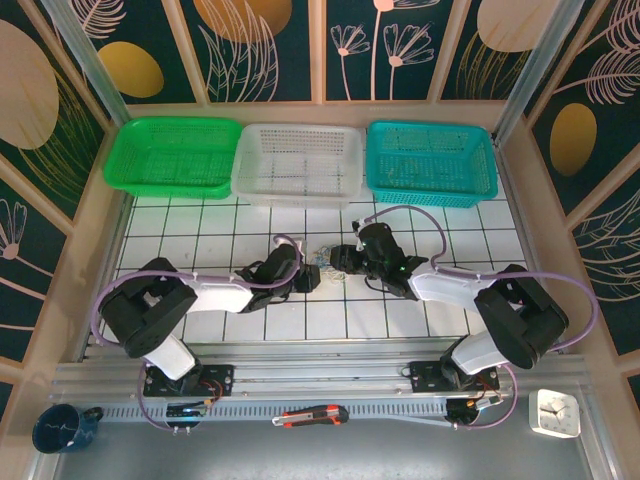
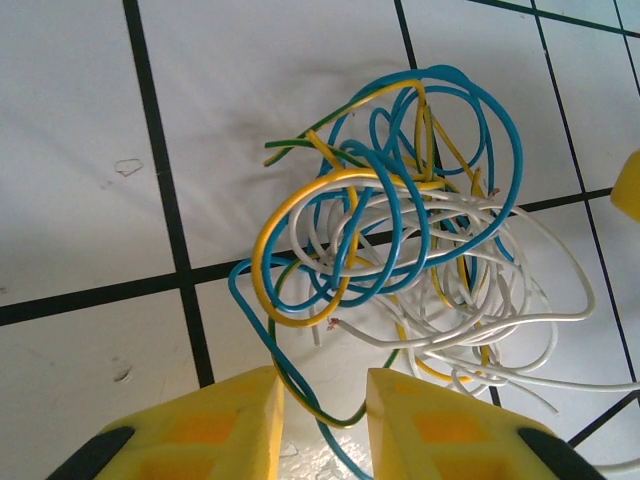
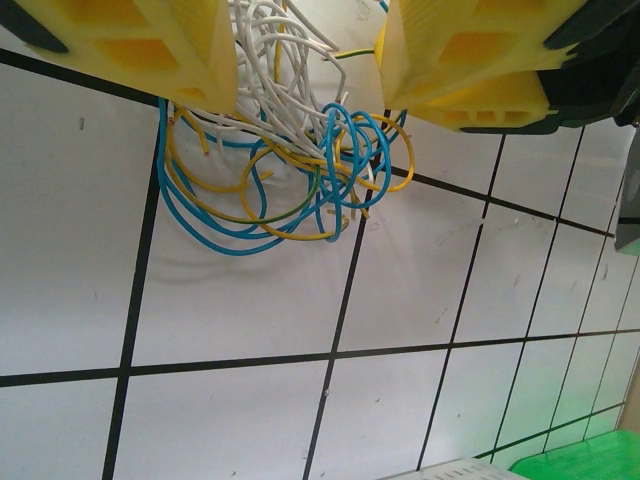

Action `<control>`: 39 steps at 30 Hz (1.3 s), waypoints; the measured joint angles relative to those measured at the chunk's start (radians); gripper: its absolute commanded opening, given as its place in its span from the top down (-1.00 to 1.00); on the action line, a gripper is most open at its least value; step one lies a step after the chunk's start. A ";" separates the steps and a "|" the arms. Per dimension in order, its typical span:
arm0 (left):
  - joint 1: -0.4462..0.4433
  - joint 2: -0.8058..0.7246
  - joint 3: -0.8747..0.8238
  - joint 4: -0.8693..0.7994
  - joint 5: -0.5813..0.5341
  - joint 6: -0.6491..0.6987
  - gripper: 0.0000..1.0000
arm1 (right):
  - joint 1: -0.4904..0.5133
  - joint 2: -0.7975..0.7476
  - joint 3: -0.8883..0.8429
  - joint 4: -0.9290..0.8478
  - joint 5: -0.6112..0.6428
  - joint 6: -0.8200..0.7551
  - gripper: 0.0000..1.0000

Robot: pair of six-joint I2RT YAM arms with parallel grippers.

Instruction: Untangle the cables

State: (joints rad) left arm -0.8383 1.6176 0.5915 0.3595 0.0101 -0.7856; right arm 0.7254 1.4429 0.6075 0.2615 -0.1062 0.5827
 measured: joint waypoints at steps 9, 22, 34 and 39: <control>0.000 0.012 0.010 -0.001 0.000 0.017 0.95 | 0.000 -0.022 -0.001 -0.005 0.000 0.000 0.14; 0.000 -0.116 0.032 -0.031 0.018 0.022 0.93 | 0.004 -0.048 -0.001 0.013 -0.024 0.013 0.16; 0.000 -0.226 0.037 -0.031 0.064 0.002 0.85 | 0.007 0.095 -0.033 0.099 -0.037 0.050 0.20; 0.000 -0.271 0.039 -0.023 0.064 -0.005 0.84 | 0.007 0.098 -0.035 0.109 -0.045 0.053 0.20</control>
State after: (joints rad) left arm -0.8383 1.3468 0.6304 0.3363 0.0746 -0.7910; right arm 0.7326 1.5414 0.5728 0.3706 -0.1513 0.6361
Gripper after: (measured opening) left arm 0.080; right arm 0.400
